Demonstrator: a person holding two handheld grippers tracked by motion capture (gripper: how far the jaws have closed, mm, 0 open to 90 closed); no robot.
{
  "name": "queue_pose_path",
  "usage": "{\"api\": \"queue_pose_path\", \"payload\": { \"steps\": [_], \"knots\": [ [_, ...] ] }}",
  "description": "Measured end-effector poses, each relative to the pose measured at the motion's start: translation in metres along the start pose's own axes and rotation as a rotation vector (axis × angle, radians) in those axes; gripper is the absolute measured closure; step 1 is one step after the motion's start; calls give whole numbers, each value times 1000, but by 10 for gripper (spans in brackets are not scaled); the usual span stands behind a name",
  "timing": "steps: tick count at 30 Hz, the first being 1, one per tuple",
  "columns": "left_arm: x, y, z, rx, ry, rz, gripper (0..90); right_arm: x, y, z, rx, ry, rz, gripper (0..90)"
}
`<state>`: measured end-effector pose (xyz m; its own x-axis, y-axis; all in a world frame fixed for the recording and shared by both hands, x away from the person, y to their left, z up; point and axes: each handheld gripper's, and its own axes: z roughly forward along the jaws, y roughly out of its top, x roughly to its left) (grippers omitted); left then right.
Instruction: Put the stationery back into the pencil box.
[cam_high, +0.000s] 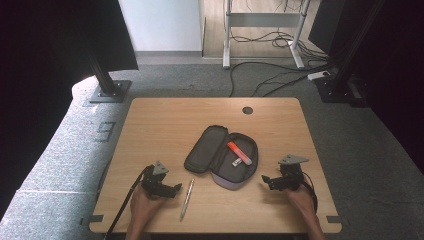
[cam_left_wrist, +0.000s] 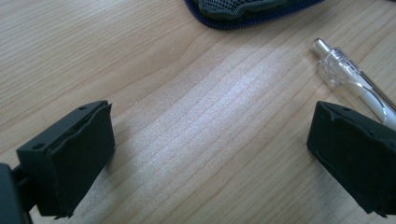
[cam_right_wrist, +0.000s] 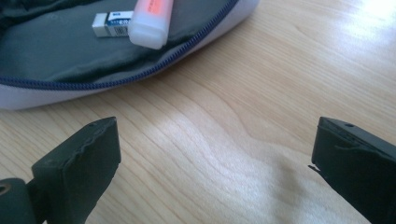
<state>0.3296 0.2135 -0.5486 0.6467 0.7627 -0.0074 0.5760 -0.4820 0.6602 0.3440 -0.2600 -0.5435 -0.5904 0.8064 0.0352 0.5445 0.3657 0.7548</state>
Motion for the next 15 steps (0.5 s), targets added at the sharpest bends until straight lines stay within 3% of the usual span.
{"api": "queue_pose_path", "payload": {
  "steps": [15],
  "knots": [
    [0, 0, 0, 0, -1, 0, 2, 0, -12, 6, 50, -29, -6, 18]
  ]
}}
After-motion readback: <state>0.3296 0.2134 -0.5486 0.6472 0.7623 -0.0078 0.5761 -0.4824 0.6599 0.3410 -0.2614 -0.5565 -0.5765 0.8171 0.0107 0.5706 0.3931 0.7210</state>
